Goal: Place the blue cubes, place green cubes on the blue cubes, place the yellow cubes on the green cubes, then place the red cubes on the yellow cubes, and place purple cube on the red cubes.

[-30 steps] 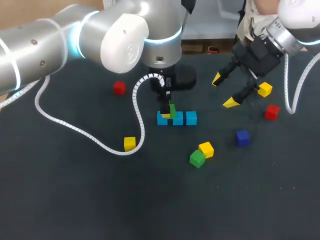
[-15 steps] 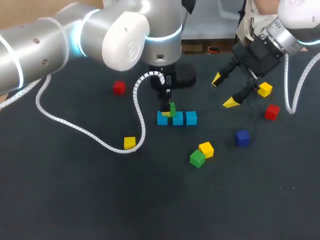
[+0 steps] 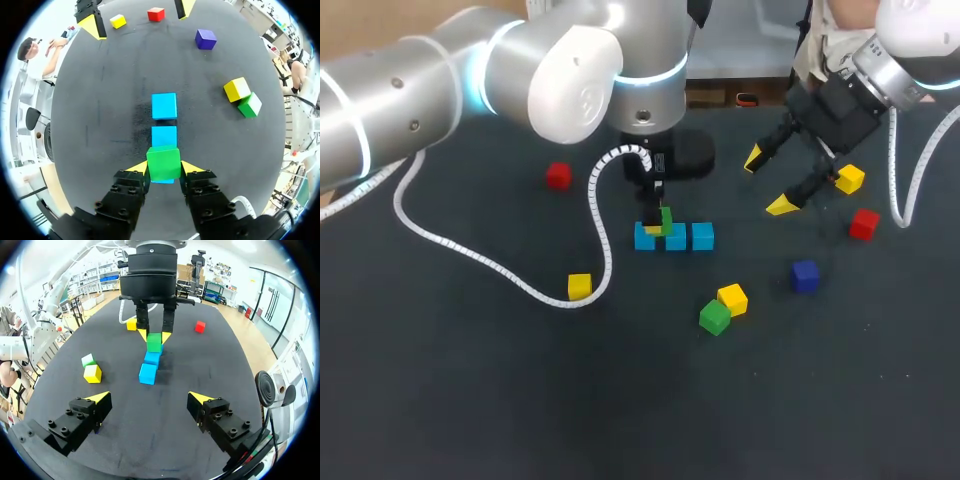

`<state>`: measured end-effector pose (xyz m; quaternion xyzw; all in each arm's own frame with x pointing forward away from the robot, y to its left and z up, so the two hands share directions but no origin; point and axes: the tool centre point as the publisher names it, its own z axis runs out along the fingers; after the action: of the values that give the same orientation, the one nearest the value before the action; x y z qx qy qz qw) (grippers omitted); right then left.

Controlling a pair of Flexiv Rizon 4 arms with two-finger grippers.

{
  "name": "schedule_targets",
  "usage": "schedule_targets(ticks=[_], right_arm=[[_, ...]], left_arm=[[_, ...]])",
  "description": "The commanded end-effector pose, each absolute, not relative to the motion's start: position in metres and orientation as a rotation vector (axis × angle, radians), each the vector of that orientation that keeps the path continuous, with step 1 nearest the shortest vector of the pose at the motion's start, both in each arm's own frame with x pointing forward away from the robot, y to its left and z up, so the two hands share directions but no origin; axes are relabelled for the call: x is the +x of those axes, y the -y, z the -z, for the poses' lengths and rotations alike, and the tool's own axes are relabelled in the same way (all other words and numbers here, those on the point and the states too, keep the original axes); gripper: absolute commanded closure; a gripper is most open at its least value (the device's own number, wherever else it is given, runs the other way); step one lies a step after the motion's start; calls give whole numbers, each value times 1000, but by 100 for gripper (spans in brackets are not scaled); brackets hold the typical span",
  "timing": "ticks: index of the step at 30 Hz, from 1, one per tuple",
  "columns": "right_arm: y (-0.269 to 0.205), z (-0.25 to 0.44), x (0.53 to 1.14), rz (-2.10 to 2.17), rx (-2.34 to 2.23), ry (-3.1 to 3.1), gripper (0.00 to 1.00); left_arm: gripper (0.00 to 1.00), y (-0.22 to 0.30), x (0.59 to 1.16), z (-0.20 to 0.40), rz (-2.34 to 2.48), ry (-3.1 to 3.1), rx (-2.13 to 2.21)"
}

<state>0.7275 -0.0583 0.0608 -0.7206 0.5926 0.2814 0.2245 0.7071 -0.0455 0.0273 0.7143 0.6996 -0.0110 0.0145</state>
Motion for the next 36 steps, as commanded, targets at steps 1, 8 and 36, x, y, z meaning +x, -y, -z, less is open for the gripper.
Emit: schedule_targets(ticks=[1, 8, 36], right_arm=[[58, -61, 727, -777, -1987, -1634, 0], [58, -61, 727, -777, -1987, -1634, 0], [58, -61, 727, -777, -1987, -1634, 0]], left_arm=[[100, 47, 710, -28, 35, -2185, 2225], [100, 47, 711, -28, 28, -2184, 2223], [100, 44, 712, -28, -19, -2123, 2210]])
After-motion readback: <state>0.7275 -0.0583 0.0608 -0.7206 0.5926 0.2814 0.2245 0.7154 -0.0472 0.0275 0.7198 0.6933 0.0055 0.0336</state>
